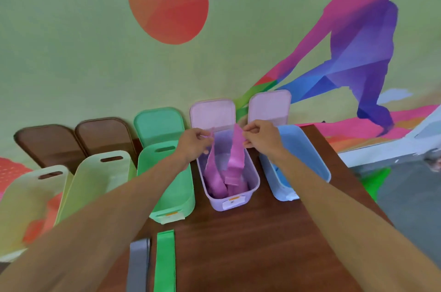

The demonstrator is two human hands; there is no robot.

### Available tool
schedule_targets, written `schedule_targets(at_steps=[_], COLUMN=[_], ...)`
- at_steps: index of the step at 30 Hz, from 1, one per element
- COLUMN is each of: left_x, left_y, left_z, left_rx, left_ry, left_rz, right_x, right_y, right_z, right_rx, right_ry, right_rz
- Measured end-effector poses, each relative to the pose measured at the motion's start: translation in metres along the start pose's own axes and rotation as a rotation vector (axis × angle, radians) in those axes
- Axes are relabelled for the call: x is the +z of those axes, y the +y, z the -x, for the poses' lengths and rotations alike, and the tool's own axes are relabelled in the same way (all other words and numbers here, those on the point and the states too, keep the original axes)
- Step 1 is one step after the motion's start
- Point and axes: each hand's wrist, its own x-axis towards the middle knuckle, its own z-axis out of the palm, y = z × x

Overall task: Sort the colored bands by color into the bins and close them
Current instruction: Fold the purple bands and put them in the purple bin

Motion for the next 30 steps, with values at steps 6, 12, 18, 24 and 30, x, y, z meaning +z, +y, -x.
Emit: schedule_targets(at_steps=[6, 12, 18, 24, 30], left_x=[0.013, -0.001, -0.038, -0.108, -0.166], left_y=[-0.032, -0.057, -0.092, -0.143, -0.197], left_z=[0.004, 0.023, 0.065, 0.122, 0.181], left_rx=[-0.124, -0.119, -0.097, -0.059, -0.068], left_ry=[-0.087, -0.115, -0.145, -0.25, -0.226], left_rz=[0.039, -0.077, -0.181, -0.496, -0.503], right_x=[0.006, 0.021, 0.065, 0.115, 0.177], right_y=[0.033, 0.046, 0.052, 0.046, 0.042], right_z=[-0.018, -0.004, 0.029, 0.087, 0.156], right_rx=[0.144, 0.202, 0.177, 0.072, -0.122], right_ry=[-0.096, -0.256, -0.413, -0.528, -0.642], right_rz=[-0.054, 0.047, 0.202, 0.334, 0.699])
